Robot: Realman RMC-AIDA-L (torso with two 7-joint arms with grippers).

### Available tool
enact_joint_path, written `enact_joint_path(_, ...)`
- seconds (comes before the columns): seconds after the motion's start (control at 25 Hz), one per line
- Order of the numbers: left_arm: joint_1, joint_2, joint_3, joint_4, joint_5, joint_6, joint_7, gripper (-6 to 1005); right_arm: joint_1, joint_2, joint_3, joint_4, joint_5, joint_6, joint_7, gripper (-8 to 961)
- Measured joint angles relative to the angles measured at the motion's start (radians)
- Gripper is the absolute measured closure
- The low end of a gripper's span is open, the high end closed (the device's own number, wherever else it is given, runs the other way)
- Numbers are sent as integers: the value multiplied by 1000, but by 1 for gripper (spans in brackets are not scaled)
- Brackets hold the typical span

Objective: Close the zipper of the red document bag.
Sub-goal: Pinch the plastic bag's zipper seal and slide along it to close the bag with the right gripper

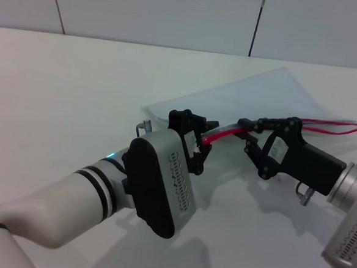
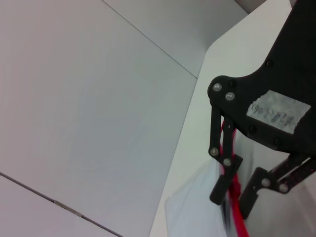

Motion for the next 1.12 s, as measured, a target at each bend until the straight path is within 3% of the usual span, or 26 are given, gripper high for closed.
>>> enact_joint_path(0.16, 0, 0, 0, -1, 0, 0, 0, 945, -1, 0, -1, 0, 0, 0, 0, 851)
enact_joint_path(0.4, -2, 0, 0, -5, 0, 0, 0, 945, -1, -1, -3, 0, -4, 0, -1, 880)
enact_joint_path(0.8, -2, 1, 0, -8, 0, 1, 0, 944, -13, -4, 45, -34, 24, 103, -25, 879)
enact_joint_path(1.12, -1, 2, 2, -8, 1, 1, 0, 944, -49, -3, 60, -101, 199, 156, -27, 880)
